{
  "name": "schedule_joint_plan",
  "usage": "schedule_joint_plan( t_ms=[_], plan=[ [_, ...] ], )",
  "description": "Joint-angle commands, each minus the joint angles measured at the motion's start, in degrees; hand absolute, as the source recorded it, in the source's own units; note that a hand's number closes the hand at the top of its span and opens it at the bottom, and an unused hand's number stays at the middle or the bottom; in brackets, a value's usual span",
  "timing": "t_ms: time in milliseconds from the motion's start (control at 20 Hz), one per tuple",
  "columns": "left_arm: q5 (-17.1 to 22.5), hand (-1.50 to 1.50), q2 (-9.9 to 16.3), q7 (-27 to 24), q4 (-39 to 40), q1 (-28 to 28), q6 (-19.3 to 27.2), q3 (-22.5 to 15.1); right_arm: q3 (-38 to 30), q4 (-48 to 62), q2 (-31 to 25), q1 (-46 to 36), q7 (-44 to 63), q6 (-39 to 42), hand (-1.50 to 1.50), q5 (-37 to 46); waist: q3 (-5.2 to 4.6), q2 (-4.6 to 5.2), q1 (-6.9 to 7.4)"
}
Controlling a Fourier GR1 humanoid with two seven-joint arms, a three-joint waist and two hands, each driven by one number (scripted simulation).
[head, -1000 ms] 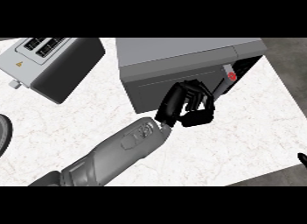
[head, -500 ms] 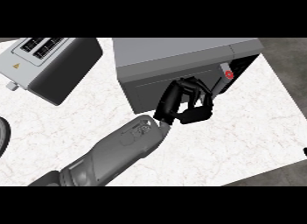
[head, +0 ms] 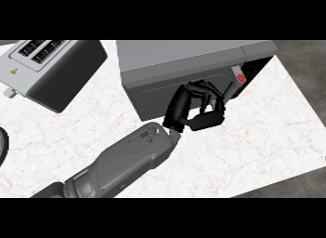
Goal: Pick up the milk, place it into the microwave and close the microwave
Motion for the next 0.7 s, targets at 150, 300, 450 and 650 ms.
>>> schedule_joint_plan(
  t_ms=[150,300,450,650],
  plan=[
    [2.7,1.5,0.0,-3.5,6.6,-2.6,1.6,3.5,0.4,-0.8,-1.0,-1.0,0.4,1.5,-1.5,-2.0,0.03,1.28,-0.83],
    [3.6,1.5,0.0,-4.5,7.2,-2.6,1.1,3.6,0.1,-1.9,-2.2,-1.2,1.3,1.7,-1.5,-2.5,-0.1,1.33,-0.63],
    [4.5,1.5,0.0,-5.1,7.3,-3.2,1.7,3.4,0.5,-2.2,-2.6,-1.4,1.4,2.6,-1.5,-3.2,0.0,1.47,-1.26],
    [5.0,1.5,0.0,-6.5,7.8,-3.2,2.6,2.9,1.1,-2.7,-2.7,-1.2,2.0,2.7,-1.5,-4.0,0.02,1.54,-1.69]
  ],
)
